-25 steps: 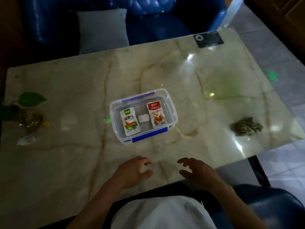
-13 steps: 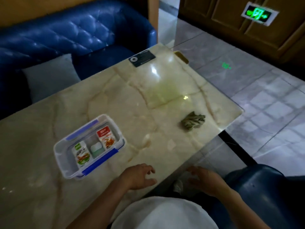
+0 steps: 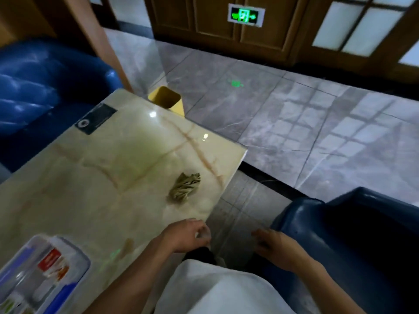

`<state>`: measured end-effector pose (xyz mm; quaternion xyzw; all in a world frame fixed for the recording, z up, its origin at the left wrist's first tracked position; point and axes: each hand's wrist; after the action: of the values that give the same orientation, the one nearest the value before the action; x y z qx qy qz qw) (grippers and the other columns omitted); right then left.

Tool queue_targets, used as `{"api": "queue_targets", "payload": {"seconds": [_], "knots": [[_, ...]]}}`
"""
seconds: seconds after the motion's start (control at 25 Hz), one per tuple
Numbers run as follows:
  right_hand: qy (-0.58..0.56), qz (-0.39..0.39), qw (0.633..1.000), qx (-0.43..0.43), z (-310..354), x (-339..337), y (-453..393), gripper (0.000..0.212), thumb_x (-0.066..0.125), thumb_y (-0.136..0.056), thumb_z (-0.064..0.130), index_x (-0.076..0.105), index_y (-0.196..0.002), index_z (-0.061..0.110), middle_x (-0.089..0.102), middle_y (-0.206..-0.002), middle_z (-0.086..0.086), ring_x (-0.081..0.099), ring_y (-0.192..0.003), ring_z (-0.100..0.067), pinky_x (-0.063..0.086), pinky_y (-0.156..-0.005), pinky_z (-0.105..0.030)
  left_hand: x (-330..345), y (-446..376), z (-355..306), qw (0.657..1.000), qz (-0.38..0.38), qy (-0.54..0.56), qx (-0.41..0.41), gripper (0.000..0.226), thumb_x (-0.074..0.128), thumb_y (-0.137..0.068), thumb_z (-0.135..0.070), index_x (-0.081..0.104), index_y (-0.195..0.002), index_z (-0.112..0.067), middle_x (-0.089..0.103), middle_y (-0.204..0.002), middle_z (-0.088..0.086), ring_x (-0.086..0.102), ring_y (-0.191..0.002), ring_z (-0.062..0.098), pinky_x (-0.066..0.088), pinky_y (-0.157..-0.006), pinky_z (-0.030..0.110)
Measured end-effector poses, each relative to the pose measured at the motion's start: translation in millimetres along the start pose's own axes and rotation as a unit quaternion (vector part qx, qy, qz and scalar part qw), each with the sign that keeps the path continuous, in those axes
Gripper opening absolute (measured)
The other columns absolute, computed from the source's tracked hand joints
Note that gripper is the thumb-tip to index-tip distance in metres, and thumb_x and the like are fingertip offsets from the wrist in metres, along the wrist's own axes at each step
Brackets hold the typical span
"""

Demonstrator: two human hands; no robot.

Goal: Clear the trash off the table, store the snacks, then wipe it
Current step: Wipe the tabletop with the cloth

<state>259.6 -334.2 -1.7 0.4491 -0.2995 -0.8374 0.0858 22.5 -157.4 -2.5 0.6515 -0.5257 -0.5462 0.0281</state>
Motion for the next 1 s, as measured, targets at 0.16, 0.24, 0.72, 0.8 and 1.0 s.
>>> {"api": "queue_targets", "payload": {"seconds": [0.16,0.24,0.72,0.8,1.0], "knots": [[-0.034,-0.035,0.997,0.054,-37,-16,-1,0.04,0.052,-0.092,0.037,0.047,-0.131,0.035,0.062,-0.126,0.005,0.061,-0.11,-0.015,0.051,-0.089,-0.032,-18,-48,-31,0.999,0.011,-0.006,0.033,0.048,0.054,-0.081,-0.06,0.056,-0.122,-0.035,0.06,-0.127,-0.008,0.06,-0.107,0.011,0.05,-0.089,0.03],[-0.052,-0.042,0.995,0.074,-50,-26,-7,0.041,0.052,-0.091,0.04,0.047,-0.132,0.035,0.063,-0.124,0.006,0.061,-0.108,-0.014,0.051,-0.087,-0.03,-28,-71,-44,0.999,0.018,-0.006,0.043,0.049,0.054,-0.081,-0.059,0.055,-0.124,-0.035,0.06,-0.126,-0.008,0.06,-0.107,0.01,0.051,-0.089,0.03],[-0.107,-0.083,0.975,0.175,-130,-143,-74,0.031,0.051,-0.091,0.041,0.055,-0.12,0.03,0.065,-0.115,0.003,0.063,-0.098,-0.015,0.054,-0.084,-0.036,-97,-246,-125,0.99,0.092,-0.001,0.104,0.048,0.049,-0.076,-0.063,0.055,-0.118,-0.04,0.061,-0.121,-0.009,0.06,-0.103,0.011,0.052,-0.09,0.034],[-0.111,-0.098,0.972,0.183,-141,-163,-83,0.028,0.052,-0.091,0.04,0.056,-0.119,0.032,0.067,-0.114,0.005,0.065,-0.096,-0.014,0.055,-0.083,-0.035,-109,-269,-135,0.989,0.103,0.006,0.103,0.047,0.048,-0.074,-0.065,0.055,-0.115,-0.043,0.061,-0.12,-0.012,0.06,-0.101,0.008,0.051,-0.087,0.031],[-0.137,-0.119,0.963,0.2,-158,-203,-106,0.033,0.055,-0.091,0.039,0.057,-0.123,0.033,0.068,-0.116,0.006,0.066,-0.097,-0.012,0.055,-0.08,-0.03,-145,-315,-154,0.988,0.116,0.012,0.097,0.047,0.048,-0.075,-0.064,0.056,-0.116,-0.041,0.061,-0.119,-0.013,0.059,-0.099,0.006,0.049,-0.083,0.028]]}}
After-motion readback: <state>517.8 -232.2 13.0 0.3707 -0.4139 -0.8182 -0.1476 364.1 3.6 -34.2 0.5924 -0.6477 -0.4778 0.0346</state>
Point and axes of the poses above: each hand's wrist, its own y-axis away from the middle knuckle, its own x-axis out of the palm, z = x × y
